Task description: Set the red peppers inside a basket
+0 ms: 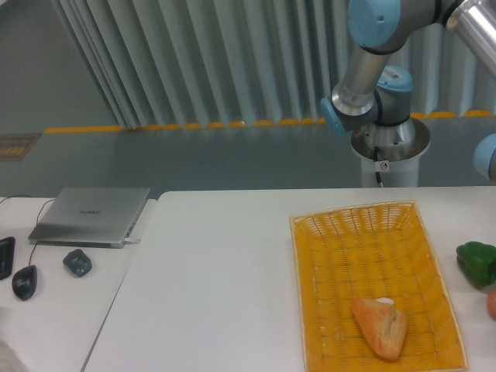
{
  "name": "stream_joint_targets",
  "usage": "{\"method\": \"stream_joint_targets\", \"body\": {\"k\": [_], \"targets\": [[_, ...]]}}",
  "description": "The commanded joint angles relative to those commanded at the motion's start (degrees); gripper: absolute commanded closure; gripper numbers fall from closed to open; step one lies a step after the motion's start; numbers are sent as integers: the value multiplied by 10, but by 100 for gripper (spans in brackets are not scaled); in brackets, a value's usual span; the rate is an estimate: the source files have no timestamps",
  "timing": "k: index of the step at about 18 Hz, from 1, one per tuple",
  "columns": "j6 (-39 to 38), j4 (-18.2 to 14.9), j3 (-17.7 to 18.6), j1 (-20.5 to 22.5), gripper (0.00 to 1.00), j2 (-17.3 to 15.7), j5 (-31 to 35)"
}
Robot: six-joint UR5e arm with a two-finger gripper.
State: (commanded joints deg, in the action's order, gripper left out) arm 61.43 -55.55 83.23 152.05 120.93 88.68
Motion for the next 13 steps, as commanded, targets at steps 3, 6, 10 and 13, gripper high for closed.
{"method": "stream_joint_targets", "body": {"k": [3,6,10,13], "targets": [[3,7,-2,0,0,8,0],[48,9,-1,1,3,8,0],[109,9,0,5,42,12,0],[110,8,-1,7,60,11,-1]]}}
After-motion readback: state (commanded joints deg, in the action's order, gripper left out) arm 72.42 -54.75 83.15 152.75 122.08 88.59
